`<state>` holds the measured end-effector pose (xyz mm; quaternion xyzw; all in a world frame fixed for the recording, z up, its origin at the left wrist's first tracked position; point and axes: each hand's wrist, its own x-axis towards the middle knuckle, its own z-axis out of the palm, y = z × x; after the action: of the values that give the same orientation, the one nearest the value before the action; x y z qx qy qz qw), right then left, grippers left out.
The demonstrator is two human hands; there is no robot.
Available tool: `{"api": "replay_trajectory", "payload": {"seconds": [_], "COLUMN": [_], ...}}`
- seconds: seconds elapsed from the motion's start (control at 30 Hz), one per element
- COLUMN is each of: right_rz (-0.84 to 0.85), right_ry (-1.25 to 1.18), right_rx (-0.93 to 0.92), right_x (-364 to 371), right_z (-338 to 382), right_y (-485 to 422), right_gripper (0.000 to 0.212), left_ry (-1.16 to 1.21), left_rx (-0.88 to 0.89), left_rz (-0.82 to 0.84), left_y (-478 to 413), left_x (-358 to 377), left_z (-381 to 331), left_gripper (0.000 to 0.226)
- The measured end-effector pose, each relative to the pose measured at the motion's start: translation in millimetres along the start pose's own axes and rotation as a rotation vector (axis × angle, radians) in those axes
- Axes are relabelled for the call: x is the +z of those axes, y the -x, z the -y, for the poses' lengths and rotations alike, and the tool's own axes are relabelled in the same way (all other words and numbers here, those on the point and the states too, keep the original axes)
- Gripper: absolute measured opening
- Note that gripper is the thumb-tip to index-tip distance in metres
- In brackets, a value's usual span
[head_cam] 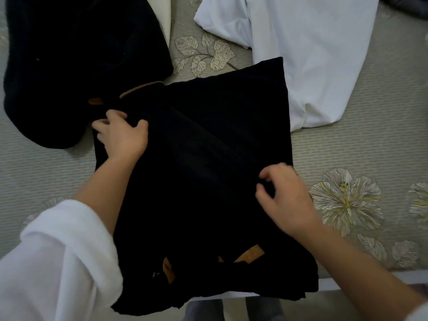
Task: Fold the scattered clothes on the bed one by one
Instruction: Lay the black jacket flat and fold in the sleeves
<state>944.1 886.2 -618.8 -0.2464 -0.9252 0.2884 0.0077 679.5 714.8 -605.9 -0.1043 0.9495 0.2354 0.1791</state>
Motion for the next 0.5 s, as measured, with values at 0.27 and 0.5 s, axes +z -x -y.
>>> {"api": "replay_trajectory", "payload": {"seconds": [0.27,0.5], "right_rz": [0.475,0.446], "right_ry": [0.107,0.192], "right_rx": [-0.202,-0.173], "right_x": [20.2,13.3], "right_z": [18.6,23.4], "right_y": [27.2,34.9], "right_gripper": [0.008,0.017], "left_ry": [-0.07,-0.009], "left_rx": [0.147,0.397], "left_rz": [-0.021,-0.028], "left_y": [-19.0,35.6], "left_x": [6.9,-9.1], "left_z": [24.0,63.1], "left_gripper": [0.049,0.049]}}
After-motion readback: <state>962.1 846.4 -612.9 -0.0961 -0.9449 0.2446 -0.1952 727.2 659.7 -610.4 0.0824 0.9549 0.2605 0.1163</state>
